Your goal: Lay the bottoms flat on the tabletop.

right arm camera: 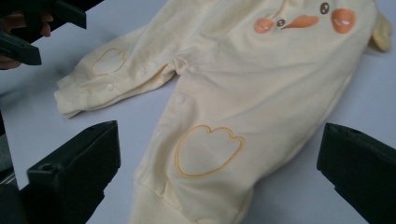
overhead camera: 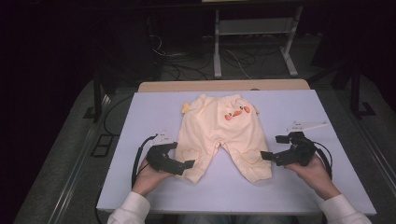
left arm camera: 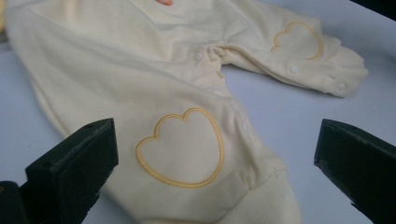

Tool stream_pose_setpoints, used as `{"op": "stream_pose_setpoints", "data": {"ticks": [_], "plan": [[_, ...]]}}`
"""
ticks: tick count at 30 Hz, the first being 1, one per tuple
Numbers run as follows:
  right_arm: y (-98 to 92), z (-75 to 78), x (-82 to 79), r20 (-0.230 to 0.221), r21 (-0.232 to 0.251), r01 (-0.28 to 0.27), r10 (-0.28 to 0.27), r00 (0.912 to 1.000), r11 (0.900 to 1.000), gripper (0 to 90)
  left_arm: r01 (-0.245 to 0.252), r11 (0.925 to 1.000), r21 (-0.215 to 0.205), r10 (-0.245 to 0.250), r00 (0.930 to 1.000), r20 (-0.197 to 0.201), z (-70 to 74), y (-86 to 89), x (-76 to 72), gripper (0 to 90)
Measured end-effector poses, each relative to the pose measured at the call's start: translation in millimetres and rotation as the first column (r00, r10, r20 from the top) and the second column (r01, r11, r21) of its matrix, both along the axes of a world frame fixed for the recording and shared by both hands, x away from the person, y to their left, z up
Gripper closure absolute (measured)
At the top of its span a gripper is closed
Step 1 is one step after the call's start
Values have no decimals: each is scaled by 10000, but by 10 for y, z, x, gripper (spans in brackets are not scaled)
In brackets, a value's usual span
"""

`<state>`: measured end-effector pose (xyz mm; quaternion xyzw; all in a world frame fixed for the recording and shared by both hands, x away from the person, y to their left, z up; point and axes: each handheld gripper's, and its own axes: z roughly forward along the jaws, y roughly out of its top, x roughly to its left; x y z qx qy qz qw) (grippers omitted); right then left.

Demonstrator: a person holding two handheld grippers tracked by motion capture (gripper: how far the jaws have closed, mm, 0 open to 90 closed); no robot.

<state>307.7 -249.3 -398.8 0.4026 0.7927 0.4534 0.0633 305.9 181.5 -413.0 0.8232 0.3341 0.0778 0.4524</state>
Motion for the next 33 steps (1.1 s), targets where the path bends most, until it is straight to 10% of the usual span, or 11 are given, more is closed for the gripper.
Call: {"op": "stream_pose_setpoints", "data": {"ticks": [33], "plan": [[-485, -332, -413, 855, 195, 1103, -1116, 9901, 9937, 0, -903, 9930, -762, 978, 9901, 1006, -164, 448, -239, 0]]}}
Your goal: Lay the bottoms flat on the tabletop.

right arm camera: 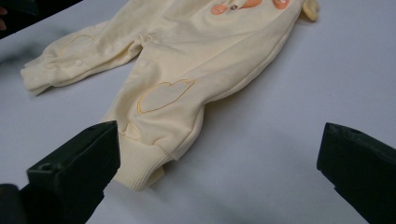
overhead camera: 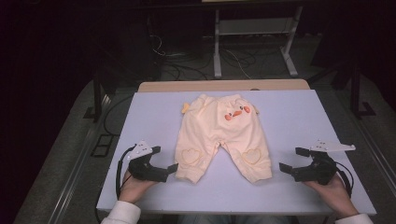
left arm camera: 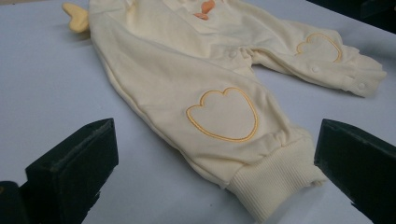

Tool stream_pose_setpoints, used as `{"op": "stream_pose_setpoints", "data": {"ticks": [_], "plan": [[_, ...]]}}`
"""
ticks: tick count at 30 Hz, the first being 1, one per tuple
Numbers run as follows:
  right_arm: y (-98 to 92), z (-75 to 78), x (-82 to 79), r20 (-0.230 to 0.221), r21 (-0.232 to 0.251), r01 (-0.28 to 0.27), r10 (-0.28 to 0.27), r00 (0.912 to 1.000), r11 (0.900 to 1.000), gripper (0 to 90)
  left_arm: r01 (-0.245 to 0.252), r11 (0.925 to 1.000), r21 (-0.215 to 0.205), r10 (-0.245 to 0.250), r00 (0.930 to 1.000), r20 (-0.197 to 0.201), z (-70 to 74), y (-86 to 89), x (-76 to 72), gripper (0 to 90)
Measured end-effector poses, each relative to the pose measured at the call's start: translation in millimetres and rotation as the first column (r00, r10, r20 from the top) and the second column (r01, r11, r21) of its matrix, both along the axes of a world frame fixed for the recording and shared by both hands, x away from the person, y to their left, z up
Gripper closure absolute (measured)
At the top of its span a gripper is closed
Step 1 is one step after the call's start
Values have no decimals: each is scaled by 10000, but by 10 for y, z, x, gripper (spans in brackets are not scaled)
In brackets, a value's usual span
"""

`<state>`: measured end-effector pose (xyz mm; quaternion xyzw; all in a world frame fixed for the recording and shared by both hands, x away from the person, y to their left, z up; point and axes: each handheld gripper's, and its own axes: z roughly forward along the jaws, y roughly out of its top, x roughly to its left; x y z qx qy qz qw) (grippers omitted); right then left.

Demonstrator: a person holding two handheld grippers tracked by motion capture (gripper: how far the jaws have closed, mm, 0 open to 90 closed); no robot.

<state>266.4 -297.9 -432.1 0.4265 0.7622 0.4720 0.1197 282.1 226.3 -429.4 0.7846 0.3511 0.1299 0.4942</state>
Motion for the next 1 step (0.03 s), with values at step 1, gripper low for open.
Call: {"op": "stream_pose_setpoints", "data": {"ticks": [1], "plan": [[0, 0, 0, 0, 0, 0, 0, 10000, 10000, 0, 0, 10000, 0, 0, 10000, 0, 0, 0, 0, 0]]}}
